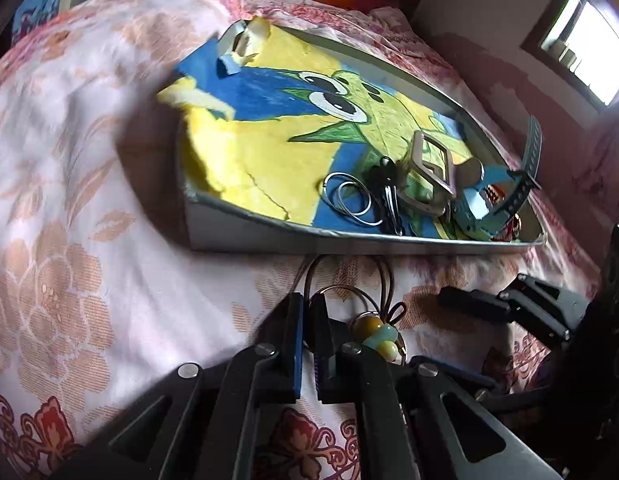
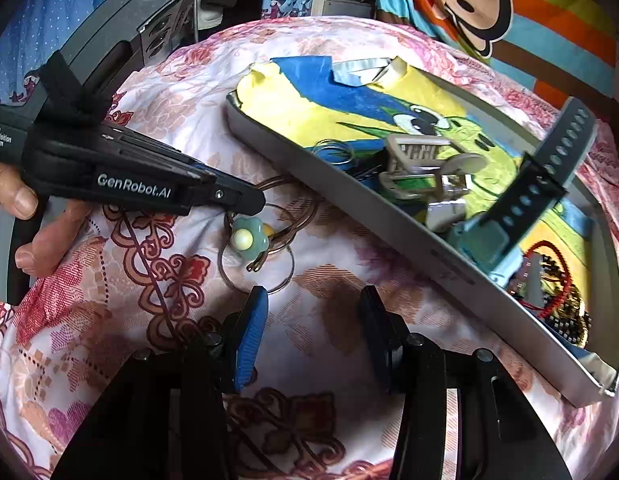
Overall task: Organize jewelry
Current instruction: 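Grasp the green-bead wire loop with left tool while right tool grasps the silver rings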
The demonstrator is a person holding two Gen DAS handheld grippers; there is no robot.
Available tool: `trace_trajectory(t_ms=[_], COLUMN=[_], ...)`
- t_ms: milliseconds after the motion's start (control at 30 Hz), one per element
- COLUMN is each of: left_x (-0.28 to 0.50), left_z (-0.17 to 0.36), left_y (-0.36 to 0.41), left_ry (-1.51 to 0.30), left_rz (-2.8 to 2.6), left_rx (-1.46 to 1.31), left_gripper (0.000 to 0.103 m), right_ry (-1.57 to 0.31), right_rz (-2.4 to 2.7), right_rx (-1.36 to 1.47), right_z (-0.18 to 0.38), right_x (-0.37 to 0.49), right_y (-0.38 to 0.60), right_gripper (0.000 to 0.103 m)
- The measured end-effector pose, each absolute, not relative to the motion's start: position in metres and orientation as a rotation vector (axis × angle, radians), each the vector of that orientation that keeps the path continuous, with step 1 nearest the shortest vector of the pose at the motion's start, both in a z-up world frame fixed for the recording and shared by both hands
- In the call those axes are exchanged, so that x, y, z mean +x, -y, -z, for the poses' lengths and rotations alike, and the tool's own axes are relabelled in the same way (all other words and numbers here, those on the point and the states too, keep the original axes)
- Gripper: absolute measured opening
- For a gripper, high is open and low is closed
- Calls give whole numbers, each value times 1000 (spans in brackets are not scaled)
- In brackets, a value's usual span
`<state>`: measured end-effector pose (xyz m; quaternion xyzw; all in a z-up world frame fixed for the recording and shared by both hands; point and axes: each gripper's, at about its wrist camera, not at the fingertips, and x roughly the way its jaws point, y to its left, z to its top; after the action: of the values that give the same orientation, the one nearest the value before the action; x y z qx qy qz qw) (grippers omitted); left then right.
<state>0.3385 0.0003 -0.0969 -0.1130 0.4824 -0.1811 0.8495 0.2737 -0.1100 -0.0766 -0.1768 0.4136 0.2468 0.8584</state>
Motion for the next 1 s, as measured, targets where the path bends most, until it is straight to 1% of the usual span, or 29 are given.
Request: trace_trajectory(t_ms=[300,700,1000], left_x=[336,316,311], left_z=[100,97,98], left_y=[-9,-28,-30], left_ry=[-999,-958,-969], left_rz=[381,328,323], left_rx=[-309,-401,-410], left_gripper=[3,3,3], right_ry=[-915,-921,-939], right_rz=[-531,-546,-538], right_rx=[-297,-174,-235], right_z=[84,82,89], right_x=[293,299,305], right_y=[105,114,90], right_gripper=[43,43,43])
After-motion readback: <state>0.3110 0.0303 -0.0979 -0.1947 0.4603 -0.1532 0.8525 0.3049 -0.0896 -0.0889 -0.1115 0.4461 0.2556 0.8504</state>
